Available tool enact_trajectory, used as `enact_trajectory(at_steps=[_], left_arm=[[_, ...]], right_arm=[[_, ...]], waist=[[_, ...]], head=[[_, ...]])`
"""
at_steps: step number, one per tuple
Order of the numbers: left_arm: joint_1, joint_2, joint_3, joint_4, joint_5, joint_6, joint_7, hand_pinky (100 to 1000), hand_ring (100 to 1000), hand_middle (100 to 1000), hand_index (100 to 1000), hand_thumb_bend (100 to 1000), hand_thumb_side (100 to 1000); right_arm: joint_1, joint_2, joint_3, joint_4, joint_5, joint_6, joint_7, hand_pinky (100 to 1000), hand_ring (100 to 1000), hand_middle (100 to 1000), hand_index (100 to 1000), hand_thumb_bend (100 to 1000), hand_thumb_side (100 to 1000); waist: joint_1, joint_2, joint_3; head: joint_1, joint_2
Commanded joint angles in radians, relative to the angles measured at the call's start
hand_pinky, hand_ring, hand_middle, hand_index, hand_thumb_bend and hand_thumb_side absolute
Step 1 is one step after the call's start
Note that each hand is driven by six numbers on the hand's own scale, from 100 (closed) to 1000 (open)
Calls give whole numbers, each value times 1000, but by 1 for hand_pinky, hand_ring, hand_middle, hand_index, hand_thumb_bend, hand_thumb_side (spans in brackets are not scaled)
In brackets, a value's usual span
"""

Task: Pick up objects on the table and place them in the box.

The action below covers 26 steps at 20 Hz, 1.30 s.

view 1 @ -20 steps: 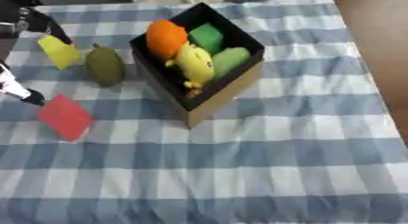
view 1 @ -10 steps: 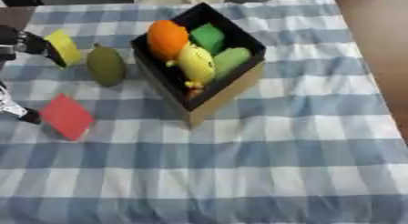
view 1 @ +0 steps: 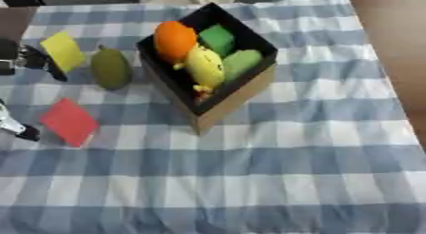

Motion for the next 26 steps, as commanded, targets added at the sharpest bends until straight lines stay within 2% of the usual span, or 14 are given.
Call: enact_trajectory(at_steps=[1,9,26], left_arm=[[-6,17,8,3,18,-88,-92,945,890,798,906,671,467],[2,-11,1,36,38,-77,-103,940,897,820,923,650,458],[-12,-53,-57,119,39,-90,-117,934,903,827,922,620,454]], right_arm=[[1,-8,-1,-20,11,-117,121,996,1000,369,983,100,479],[-4,2,0,-20,22,-109,121,999,1000,363,985,100,477],[-15,17,2,-20,38,-85,121,1000,1000,358,988,100,476]], waist=[[0,-26,-3],[-2,-21,-8],[-2,-14,-19]], head=[[2,5],[5,5],[16,5]])
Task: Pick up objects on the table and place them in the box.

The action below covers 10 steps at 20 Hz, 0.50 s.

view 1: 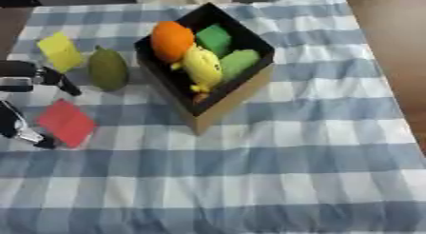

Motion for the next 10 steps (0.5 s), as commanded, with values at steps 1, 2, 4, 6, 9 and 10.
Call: enact_trajectory(at_steps=[1,2,4,6,9,10], left_arm=[[-21,10,2,9,-10,-109,-102,934,903,828,923,618,455],[-23,5,1,13,-13,-112,-102,934,903,828,924,608,461],[-24,-6,0,19,-21,-118,-102,933,902,827,923,596,465],[-25,-13,-3,27,-28,-125,-102,933,902,824,920,594,453],[-28,-16,-7,39,-43,-131,-102,926,896,813,913,592,379],[-28,-17,-8,43,-48,-132,-102,920,891,804,907,572,318]], right_arm=[[-5,-9,-3,-20,6,-99,106,1000,1000,357,989,100,476],[-5,-8,-3,-20,7,-97,106,1000,1000,356,989,100,475],[-6,-5,-2,-20,11,-95,106,1000,1000,354,990,100,474],[-6,-3,-2,-20,14,-93,106,1000,1000,353,990,100,474],[-8,-1,0,-20,16,-84,106,1000,1000,353,992,100,477],[-9,0,0,-20,16,-81,106,1000,1000,352,992,100,476]], waist=[[-2,-14,-1],[-2,-14,-1],[-3,-13,-1],[-3,-11,-2],[-2,-10,-3],[-2,-9,-3]], head=[[6,5],[7,5],[7,5],[8,5],[10,5],[11,5]])
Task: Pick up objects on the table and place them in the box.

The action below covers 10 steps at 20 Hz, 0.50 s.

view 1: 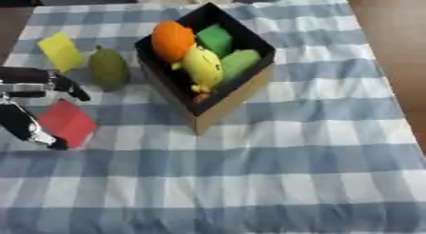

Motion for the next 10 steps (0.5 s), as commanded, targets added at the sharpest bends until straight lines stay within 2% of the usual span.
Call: enact_trajectory(at_steps=[1,4,8,10], left_arm=[[-19,23,6,7,-17,-120,-113,914,886,796,903,548,269],[-17,24,4,12,-21,-117,-113,893,867,776,897,478,165],[-17,34,3,2,-13,-115,-113,908,885,801,910,557,155],[-20,40,3,-2,-24,-117,-113,910,888,804,911,567,146]], right_arm=[[-7,-9,-1,-20,6,-87,97,1000,1000,351,992,100,475],[-8,-9,0,-20,8,-85,97,1000,1000,352,992,100,475],[-7,-9,1,-20,7,-86,97,1000,1000,352,992,100,475],[-7,-9,1,-20,8,-85,97,1000,1000,352,992,100,475]], waist=[[-2,-10,0],[-1,-10,0],[-1,-10,0],[0,-11,1]], head=[[3,5],[2,5],[2,5],[4,5]])
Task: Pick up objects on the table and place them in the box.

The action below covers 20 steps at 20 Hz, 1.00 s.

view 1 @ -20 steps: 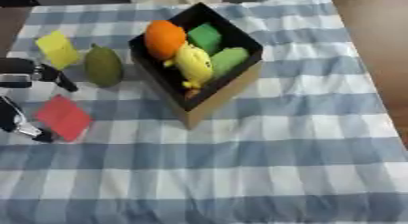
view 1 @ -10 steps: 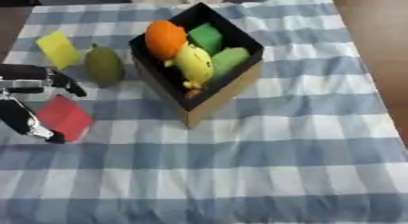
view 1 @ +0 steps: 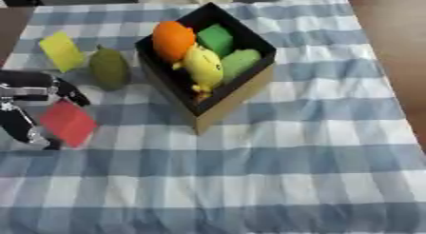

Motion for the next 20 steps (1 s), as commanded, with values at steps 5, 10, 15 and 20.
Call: enact_trajectory(at_steps=[5,10,15,20], left_arm=[[-28,32,23,-11,-17,-101,-114,861,845,713,861,377,101],[-31,32,33,-28,11,-83,-113,801,751,555,739,188,121],[-30,34,37,-39,-19,-85,-111,749,673,480,652,182,100],[-43,30,59,-75,-39,-93,-99,723,637,468,631,185,100]], right_arm=[[-1,-6,0,-20,6,-85,93,1000,1000,351,992,100,474],[1,-2,-1,-20,9,-84,93,1000,1000,351,993,100,475],[2,-1,-2,-20,8,-81,93,1000,1000,350,994,100,475],[4,0,-4,-20,8,-82,93,1000,1000,348,994,100,474]], waist=[[-1,-11,1],[-1,-11,3],[-1,-13,3],[-2,-14,4]], head=[[5,5],[7,5],[7,5],[3,5]])
